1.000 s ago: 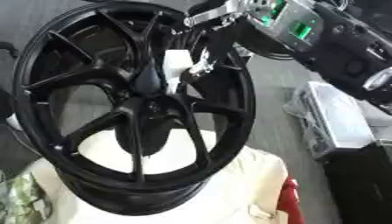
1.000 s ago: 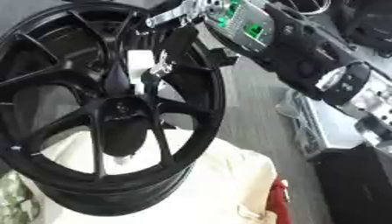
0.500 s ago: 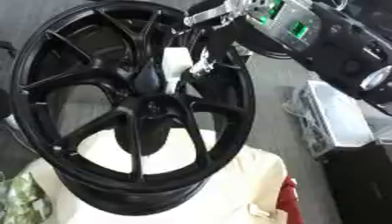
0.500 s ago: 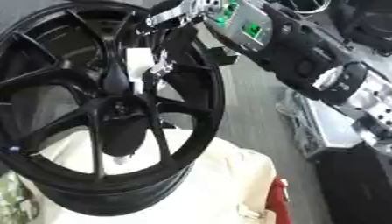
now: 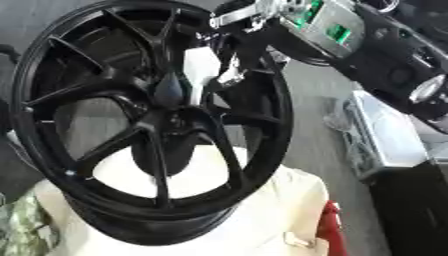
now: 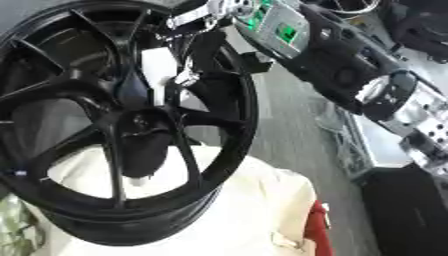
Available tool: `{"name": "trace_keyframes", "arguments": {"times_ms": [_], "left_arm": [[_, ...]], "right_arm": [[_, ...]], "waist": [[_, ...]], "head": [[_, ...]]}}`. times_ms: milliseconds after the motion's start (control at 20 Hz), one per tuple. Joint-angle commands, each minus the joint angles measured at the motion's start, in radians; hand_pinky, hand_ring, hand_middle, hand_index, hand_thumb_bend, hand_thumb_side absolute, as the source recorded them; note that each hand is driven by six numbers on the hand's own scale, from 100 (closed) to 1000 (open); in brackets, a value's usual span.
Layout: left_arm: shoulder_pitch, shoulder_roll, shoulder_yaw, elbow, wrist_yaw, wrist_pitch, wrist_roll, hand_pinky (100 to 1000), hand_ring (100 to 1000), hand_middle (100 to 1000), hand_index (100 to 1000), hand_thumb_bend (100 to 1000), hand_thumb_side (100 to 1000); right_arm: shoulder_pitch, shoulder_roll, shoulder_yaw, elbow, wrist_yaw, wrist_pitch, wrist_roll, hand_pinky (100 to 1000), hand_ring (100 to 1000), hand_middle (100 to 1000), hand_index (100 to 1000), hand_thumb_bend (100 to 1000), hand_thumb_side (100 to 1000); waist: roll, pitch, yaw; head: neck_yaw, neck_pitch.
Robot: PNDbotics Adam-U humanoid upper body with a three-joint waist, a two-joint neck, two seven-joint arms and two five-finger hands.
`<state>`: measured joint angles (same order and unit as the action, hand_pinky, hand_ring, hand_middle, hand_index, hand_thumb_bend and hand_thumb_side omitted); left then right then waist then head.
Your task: Pull the pin out of the wheel hub.
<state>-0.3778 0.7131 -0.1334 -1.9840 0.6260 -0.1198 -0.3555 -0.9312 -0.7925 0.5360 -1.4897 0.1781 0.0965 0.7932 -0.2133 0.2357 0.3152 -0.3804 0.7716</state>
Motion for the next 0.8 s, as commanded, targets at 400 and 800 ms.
{"name": "trace_keyframes", "arguments": {"times_ms": [400,800], "left_arm": [[-0.011,0.035,0.003,-0.016,-0.004,-0.009,-0.007,696,1000,930,753,100,712],[-0.009,0.036,0.003,-0.016,-0.006,-0.008,-0.009,697,1000,931,753,100,711]], "right_arm": [[-0.015,-0.014,-0.021,0.000,-0.044,0.037,-0.008,843,788,565,800,294,281],[-0.017,-0.013,-0.029,-0.001,-0.068,0.047,-0.022,837,773,545,780,211,353]], "waist": [[0.011,-0.015,0.000],[0.011,-0.017,0.001]], "head": [[0.001,-0.002],[0.003,-0.002]]}}
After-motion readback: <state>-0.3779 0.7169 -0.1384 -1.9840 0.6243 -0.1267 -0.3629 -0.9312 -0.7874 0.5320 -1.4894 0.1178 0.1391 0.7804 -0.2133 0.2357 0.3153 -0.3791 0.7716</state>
